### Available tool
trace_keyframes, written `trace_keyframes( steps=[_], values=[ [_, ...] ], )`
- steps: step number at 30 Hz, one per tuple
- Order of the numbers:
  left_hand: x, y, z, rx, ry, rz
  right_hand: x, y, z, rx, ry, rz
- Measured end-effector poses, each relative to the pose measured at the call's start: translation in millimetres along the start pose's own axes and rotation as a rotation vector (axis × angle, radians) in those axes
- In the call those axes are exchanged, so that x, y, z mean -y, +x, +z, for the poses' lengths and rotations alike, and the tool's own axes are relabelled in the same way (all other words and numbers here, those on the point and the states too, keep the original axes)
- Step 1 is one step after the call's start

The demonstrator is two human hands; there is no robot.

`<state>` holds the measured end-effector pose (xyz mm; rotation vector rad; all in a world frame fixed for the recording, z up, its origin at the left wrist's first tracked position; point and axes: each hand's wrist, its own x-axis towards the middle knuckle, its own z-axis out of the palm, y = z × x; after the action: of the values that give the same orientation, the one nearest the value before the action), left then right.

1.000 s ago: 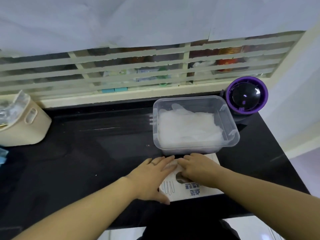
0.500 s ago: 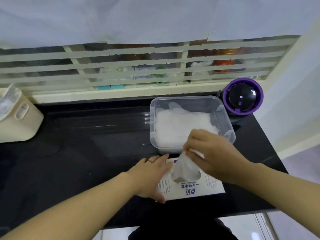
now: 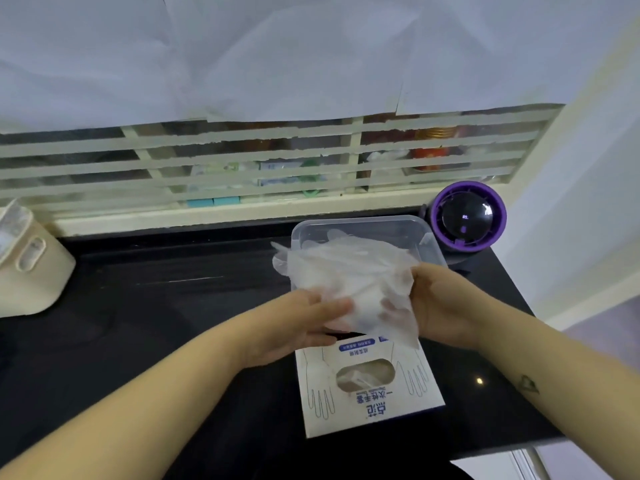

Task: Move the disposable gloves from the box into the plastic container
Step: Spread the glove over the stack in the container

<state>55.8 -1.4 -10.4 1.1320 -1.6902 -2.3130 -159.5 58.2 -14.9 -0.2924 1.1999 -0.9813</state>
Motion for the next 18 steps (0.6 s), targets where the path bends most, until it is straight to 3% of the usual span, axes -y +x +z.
trace_keyframes(
  steps=[3, 6, 9, 12, 18],
  values=[
    [-11.5, 6.8, 1.2, -0.019, -0.236, 0.095, -1.3, -0.3, 2.1, 0.097, 0.066, 0.036],
    [-25.1, 17.5, 1.8, -0.160, -0.222, 0.143, -1.6, 3.3, 7.6, 0.136, 0.127, 0.065],
    [-39.0, 30.7, 0.7, -0.346, -0.147, 0.196, -2.1, 6.6, 16.1, 0.061, 0.196, 0.097],
    [-50.2, 40.2, -6.8, -0.485, -0.109, 0.206, -1.3, 11.2, 17.1, -0.048, 0.245, 0.001],
    [-48.2, 51.2, -21.1, -0.670, -0.031, 0.164, -4.2, 10.2, 22.4, -0.075, 0.063, -0.209]
  ],
)
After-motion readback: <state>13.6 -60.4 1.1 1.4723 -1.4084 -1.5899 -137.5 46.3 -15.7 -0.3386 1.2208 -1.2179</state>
